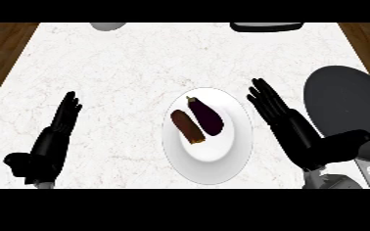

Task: Pick the sweet potato from the plate and place it in the pan

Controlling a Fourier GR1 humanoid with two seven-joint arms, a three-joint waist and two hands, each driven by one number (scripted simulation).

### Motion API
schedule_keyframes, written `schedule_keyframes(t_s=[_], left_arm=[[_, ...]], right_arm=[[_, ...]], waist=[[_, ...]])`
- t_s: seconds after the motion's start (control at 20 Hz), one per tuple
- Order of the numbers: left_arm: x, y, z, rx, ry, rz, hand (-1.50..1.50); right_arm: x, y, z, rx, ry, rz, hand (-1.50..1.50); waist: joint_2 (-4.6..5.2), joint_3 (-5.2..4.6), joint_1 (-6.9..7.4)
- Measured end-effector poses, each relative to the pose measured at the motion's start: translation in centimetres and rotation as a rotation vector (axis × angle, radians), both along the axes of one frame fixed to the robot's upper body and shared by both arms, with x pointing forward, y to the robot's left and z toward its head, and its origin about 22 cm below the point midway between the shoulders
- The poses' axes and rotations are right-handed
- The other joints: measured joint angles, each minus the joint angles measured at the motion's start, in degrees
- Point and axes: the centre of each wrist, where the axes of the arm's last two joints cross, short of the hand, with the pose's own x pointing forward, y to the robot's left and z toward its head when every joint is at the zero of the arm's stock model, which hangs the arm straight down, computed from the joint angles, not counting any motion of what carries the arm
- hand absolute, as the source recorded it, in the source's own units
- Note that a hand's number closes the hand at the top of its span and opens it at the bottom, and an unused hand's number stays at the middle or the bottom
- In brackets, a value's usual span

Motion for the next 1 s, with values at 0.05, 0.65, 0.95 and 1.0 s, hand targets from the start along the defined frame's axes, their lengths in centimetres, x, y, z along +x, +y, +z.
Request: schedule_keyframes(t_s=[0.05,0.65,0.95,1.0], left_arm=[[0.2,0.0,0.0,-0.001,0.011,0.002,0.0],[-1.0,-2.4,-3.9,-0.273,0.284,0.174,0.0],[-0.4,-2.7,-4.1,-0.303,0.288,0.188,0.0],[-0.2,-2.9,-4.2,-0.303,0.291,0.185,0.0]], right_arm=[[0.0,0.2,-0.1,0.0,-0.002,0.004,1.5],[-1.8,6.2,-2.1,-0.37,-0.407,-0.047,-1.5],[-6.6,9.7,-5.8,-0.553,-0.542,-0.188,-1.5],[-7.0,10.2,-5.8,-0.582,-0.547,-0.212,-1.5]], waist=[[0.06,-0.49,0.13],[-0.31,-2.4,-0.29],[-0.25,-2.32,-0.35],[-0.21,-2.3,-0.27]])
